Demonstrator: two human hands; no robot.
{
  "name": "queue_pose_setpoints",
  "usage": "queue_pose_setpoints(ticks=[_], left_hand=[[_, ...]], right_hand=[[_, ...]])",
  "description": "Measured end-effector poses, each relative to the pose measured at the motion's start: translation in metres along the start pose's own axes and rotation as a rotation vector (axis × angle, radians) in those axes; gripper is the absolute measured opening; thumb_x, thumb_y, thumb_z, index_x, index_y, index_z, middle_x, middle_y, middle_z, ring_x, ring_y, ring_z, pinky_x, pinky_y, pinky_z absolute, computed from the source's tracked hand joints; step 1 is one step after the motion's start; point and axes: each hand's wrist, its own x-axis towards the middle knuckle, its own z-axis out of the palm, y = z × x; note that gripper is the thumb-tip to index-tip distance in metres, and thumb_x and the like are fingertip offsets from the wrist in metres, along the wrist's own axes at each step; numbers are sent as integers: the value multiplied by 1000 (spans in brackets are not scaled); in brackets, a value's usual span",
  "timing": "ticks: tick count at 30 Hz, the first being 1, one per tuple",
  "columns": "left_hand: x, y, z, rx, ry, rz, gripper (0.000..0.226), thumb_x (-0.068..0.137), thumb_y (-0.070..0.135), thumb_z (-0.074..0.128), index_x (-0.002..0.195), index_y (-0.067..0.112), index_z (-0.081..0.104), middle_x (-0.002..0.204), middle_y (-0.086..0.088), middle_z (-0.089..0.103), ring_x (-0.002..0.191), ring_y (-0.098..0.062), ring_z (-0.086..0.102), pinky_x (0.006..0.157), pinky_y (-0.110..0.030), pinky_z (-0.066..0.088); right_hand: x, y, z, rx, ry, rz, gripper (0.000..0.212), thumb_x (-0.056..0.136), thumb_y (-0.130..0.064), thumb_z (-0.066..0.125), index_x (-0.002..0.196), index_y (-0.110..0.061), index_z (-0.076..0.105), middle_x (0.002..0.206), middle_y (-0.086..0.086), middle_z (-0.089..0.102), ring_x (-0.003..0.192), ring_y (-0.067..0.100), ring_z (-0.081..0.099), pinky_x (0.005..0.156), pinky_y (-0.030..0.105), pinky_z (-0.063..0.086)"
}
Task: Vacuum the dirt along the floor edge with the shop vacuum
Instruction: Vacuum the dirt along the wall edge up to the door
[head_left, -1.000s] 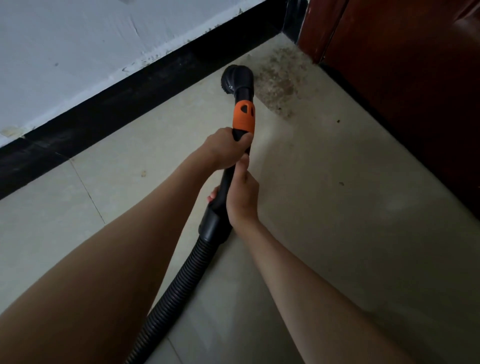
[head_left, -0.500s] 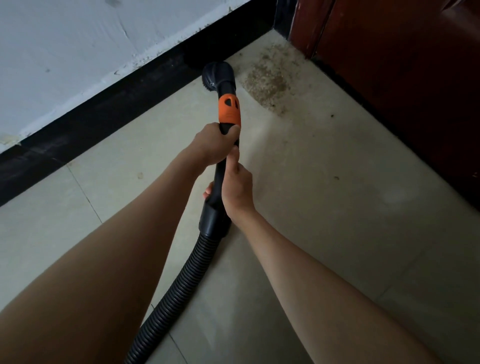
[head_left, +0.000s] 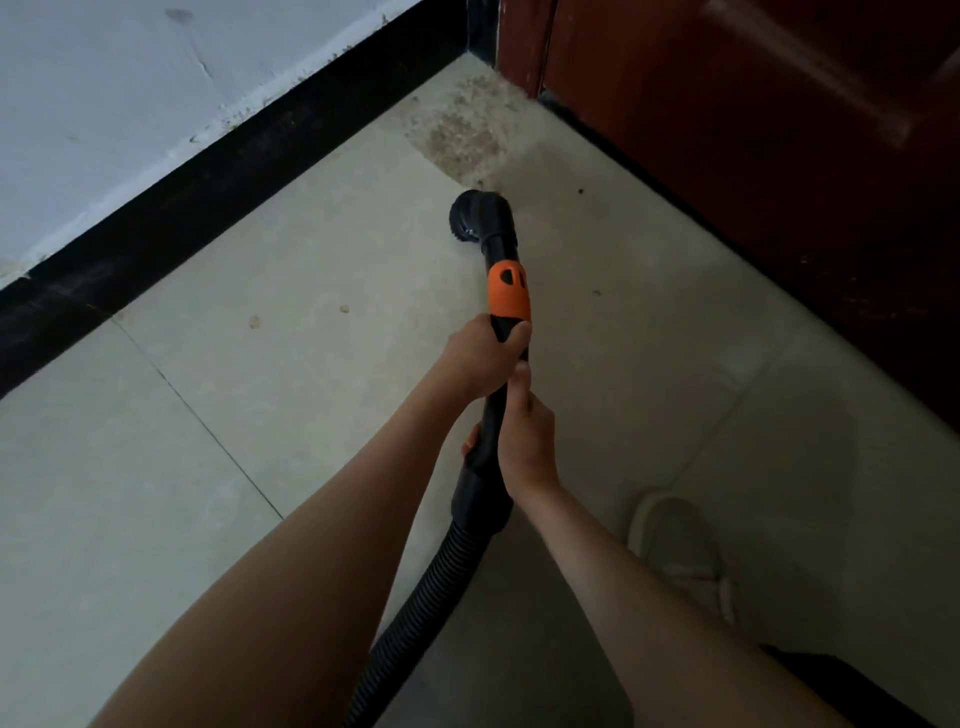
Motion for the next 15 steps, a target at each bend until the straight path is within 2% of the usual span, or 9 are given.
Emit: queue_pose_setpoints(ticks=[2,4,6,8,10,12,15], left_hand=[[-7,4,16,35,-36,13,28,99,36,43,105,9,49,86,-5,55,80,-22,53,70,-28,38],[-11,8,34,83,-62,32,33,98,38,43,111,8,50,91,-7,55,82,-24,53,70,-28,37],[-12,13,51,121,-79,49,39,98,38,44,117,5,49,102,-13,58,92,-29,57,72,-29,38],[-10,19,62,140,-100,57,41,98,39,44,119,5,49,103,-14,59,95,-31,57,72,-30,38],[-6,27,66,158,-117,64,42,98,40,43,119,5,49,100,-14,58,95,-31,58,71,-30,38],[0,33,64,167,-109,76,42,98,40,43,119,4,49,107,-17,60,99,-32,59,71,-30,38],[11,36,56,173,-83,92,43,99,39,43,119,1,50,112,-19,61,102,-33,58,74,-30,39]], right_hand=[[-10,7,-13,13,49,16,55,101,-49,32,79,-3,56,48,7,55,40,20,54,45,27,47],[-19,11,-26,49,102,27,58,101,-49,32,76,-3,56,47,7,55,41,21,54,47,28,47],[-25,11,-37,55,155,10,61,101,-48,30,75,1,55,42,4,53,37,17,53,43,22,44],[-28,7,-46,52,197,15,58,103,-43,29,75,1,54,37,0,51,33,11,50,38,16,39],[-25,1,-51,72,205,22,56,103,-42,29,80,1,55,36,-1,50,32,10,49,36,15,38],[-17,-3,-52,108,194,23,58,102,-46,30,84,3,56,39,3,51,33,15,50,37,18,41],[-3,-8,-49,161,164,54,57,101,-49,33,81,-1,55,43,6,51,34,19,50,38,21,43]])
